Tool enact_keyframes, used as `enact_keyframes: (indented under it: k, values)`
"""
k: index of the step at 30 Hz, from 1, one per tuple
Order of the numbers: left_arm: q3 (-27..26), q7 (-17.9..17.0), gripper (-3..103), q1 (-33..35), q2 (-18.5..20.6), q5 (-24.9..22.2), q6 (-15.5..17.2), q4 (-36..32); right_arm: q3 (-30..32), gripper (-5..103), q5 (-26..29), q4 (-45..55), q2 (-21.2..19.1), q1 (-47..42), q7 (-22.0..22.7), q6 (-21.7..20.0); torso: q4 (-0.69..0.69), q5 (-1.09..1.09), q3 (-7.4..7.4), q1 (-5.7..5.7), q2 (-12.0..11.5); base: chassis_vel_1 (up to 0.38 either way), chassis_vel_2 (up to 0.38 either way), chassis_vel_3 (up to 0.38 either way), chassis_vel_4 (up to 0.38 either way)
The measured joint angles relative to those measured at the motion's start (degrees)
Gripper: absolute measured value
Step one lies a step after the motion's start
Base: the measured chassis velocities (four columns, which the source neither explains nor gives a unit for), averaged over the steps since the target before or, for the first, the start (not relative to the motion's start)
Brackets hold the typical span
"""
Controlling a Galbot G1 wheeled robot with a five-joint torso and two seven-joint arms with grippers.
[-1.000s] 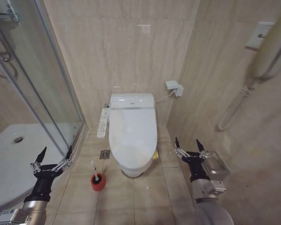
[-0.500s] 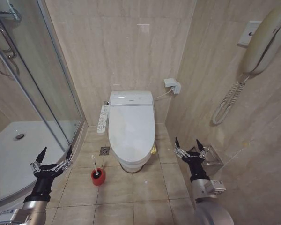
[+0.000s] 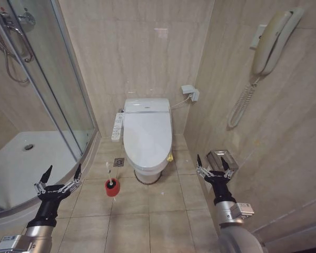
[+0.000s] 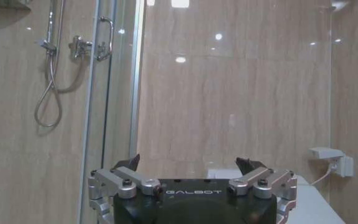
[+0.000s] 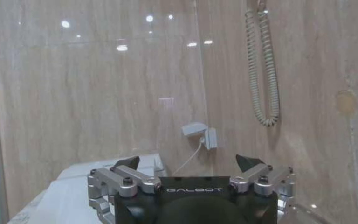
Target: Open the toilet lid, clean the toilet bowl with a toilet brush, close the toilet lid, and flush.
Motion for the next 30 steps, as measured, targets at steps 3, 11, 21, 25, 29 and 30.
enact_keyframes:
  k: [3,11,21,25,29,30]
  values:
    - [0.0,0.0,100,0.0,0.0,0.0,0.0,0.0,0.0,100,0.0,0.0,0.0,0.0,0.0,0.0,-0.01,0.0,0.03,0.05,0.0,-0.01,-0.003,0.003,0.012]
    - [0.0,0.0,100,0.0,0.0,0.0,0.0,0.0,0.0,100,0.0,0.0,0.0,0.1,0.0,0.0,-0.01,0.0,0.04,0.1,0.0,-0.038,0.04,0.03,-0.039]
    - [0.0,0.0,100,0.0,0.0,0.0,0.0,0.0,0.0,100,0.0,0.0,0.0,0.0,0.0,0.0,-0.01,0.01,0.01,0.02,0.0,0.082,-0.077,-0.073,0.066]
    - [0.0,0.0,100,0.0,0.0,0.0,0.0,0.0,0.0,100,0.0,0.0,0.0,0.0,0.0,0.0,-0.01,0.0,0.03,0.05,0.0,0.007,-0.01,-0.015,0.015]
    - [0.0,0.0,100,0.0,0.0,0.0,0.0,0.0,0.0,100,0.0,0.0,0.0,0.0,0.0,0.0,-0.01,0.0,0.03,0.08,0.0,0.0,0.0,0.0,0.0]
    - [0.0,0.0,100,0.0,0.0,0.0,0.0,0.0,0.0,100,0.0,0.0,0.0,0.0,0.0,0.0,-0.01,0.0,0.03,0.08,0.0,0.0,0.0,0.0,0.0]
